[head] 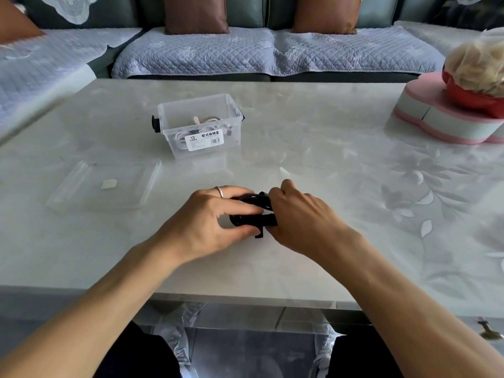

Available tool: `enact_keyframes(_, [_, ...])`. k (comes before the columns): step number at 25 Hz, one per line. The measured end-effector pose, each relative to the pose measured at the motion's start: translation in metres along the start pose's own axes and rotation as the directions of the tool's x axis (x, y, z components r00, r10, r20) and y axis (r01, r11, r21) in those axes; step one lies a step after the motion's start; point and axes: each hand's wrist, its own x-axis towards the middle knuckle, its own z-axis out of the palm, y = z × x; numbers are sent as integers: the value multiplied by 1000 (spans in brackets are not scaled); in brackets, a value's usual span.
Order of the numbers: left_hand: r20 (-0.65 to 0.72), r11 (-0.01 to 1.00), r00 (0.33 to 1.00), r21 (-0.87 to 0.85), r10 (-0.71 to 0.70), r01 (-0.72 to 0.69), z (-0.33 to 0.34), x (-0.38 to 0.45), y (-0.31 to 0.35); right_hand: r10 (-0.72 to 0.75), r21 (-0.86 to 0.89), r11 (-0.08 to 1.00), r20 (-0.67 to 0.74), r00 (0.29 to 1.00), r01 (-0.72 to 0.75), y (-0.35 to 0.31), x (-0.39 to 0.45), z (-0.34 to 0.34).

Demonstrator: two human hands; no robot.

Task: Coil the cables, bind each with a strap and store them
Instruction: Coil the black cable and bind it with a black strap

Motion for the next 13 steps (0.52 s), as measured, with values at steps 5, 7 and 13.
enact_keyframes(5, [45,999,999,-32,7,-5,3,5,-17,-56,45,998,34,998,54,8,4,3])
enact_keyframes(7, [22,1000,1000,-17,21,-21,6,5,-18,-101,42,994,33,994,100,15,5,6])
enact_keyframes(13, [-5,1000,1000,-11,15,-15,11,2,-22,-195,84,977,-31,980,197,21,4,14])
